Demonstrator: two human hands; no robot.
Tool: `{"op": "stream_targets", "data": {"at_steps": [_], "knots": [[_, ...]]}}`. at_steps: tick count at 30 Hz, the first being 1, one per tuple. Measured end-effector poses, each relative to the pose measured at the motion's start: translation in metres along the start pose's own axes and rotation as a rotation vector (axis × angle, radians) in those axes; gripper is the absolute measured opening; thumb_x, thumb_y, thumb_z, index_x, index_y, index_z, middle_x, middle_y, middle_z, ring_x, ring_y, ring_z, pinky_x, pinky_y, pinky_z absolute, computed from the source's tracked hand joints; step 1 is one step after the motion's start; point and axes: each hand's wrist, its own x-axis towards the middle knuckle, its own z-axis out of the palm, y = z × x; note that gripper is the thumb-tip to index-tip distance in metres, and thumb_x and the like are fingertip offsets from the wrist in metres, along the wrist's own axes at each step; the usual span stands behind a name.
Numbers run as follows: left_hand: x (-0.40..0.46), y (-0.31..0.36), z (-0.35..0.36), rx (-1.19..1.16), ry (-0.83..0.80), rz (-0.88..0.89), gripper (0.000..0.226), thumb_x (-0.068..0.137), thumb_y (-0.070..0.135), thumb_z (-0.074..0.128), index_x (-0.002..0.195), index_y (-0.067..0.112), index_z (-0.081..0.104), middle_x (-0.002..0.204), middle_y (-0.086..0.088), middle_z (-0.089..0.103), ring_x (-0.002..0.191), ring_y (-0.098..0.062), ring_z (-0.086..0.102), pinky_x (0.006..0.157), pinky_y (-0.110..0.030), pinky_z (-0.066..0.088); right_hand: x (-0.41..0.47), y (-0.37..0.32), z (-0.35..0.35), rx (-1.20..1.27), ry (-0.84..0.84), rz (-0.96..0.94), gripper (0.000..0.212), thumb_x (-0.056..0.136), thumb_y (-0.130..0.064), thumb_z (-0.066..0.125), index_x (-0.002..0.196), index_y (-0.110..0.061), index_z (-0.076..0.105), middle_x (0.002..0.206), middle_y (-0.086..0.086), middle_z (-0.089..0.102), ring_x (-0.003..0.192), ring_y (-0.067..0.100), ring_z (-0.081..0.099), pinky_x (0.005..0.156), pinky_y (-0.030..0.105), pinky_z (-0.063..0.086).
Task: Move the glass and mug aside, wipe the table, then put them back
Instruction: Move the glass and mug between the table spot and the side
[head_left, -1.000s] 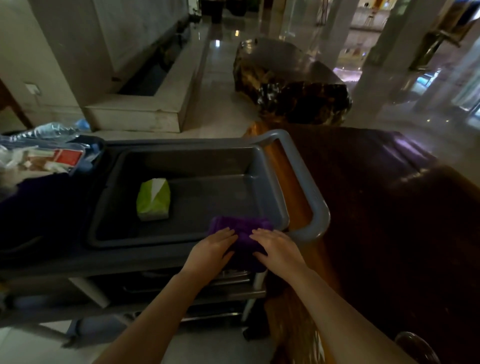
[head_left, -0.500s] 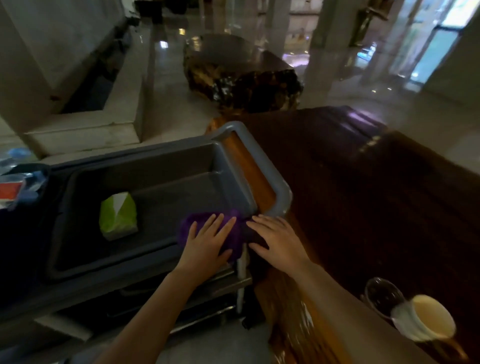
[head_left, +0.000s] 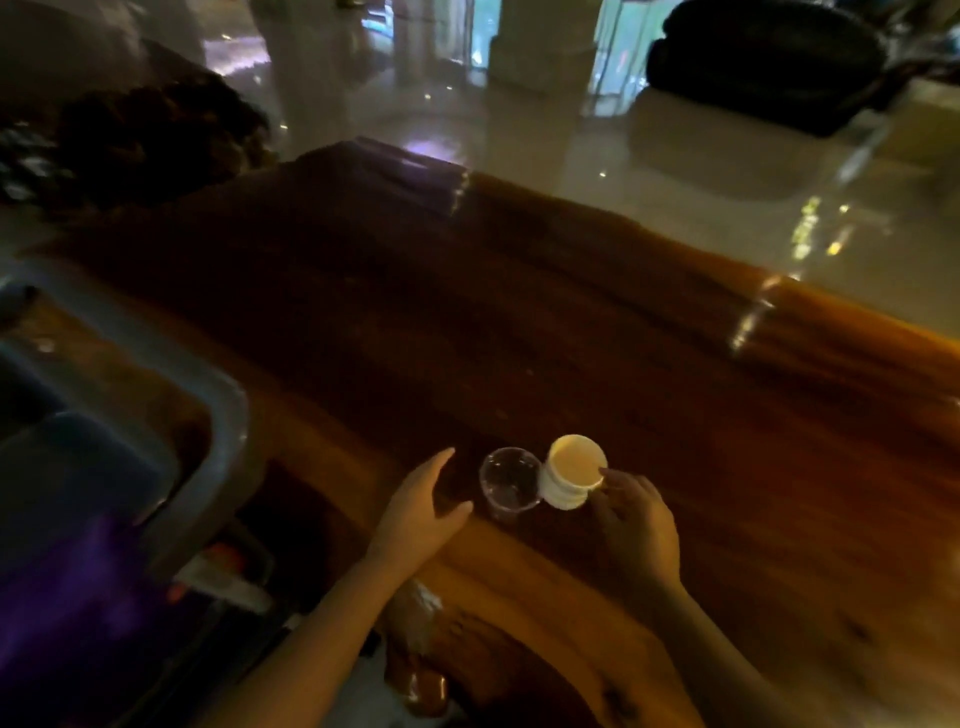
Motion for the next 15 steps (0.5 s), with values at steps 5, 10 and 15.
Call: {"op": "stream_targets", "data": {"at_steps": [5, 10, 15], "knots": [[0.035, -0.027, 0.053, -0.163, -0.160, -0.165, 0.114, 0.067, 0.020, 0.078, 0.142, 0.038, -0.007, 0.157, 0.001, 0.006, 0.142, -0.022, 0.011, 0.110, -0.045, 0.027, 0.034, 0.059, 0.007, 0.030, -0.012, 0.261, 0.051, 0.082, -0.040, 0.064, 0.128, -0.026, 0.048, 0.134, 0.002, 0.050, 0.118, 0.019, 0.049, 0.088, 0.038, 0.050], [0.061, -0.051, 0.098, -0.221, -0.083, -0.203, 0.113, 0.064, 0.015, 0.080, 0.143, 0.034, 0.001, 0.154, 0.003, 0.017, 0.141, -0.020, 0.017, 0.110, -0.043, 0.027, 0.068, 0.098, 0.038, 0.220, -0.150, 0.421, 0.045, 0.085, -0.024, 0.063, 0.127, -0.026, 0.049, 0.134, 0.004, 0.051, 0.115, 0.021, 0.053, 0.092, 0.048, 0.051], [0.080, -0.061, 0.124, -0.289, -0.036, -0.160, 0.101, 0.063, 0.012, 0.081, 0.141, 0.031, 0.019, 0.147, 0.000, 0.035, 0.136, -0.020, 0.030, 0.108, -0.041, 0.031, 0.073, 0.112, 0.051, 0.390, -0.196, 0.405, 0.027, 0.087, -0.019, 0.061, 0.114, -0.020, 0.060, 0.115, 0.003, 0.063, 0.100, 0.018, 0.062, 0.086, 0.048, 0.055]]}}
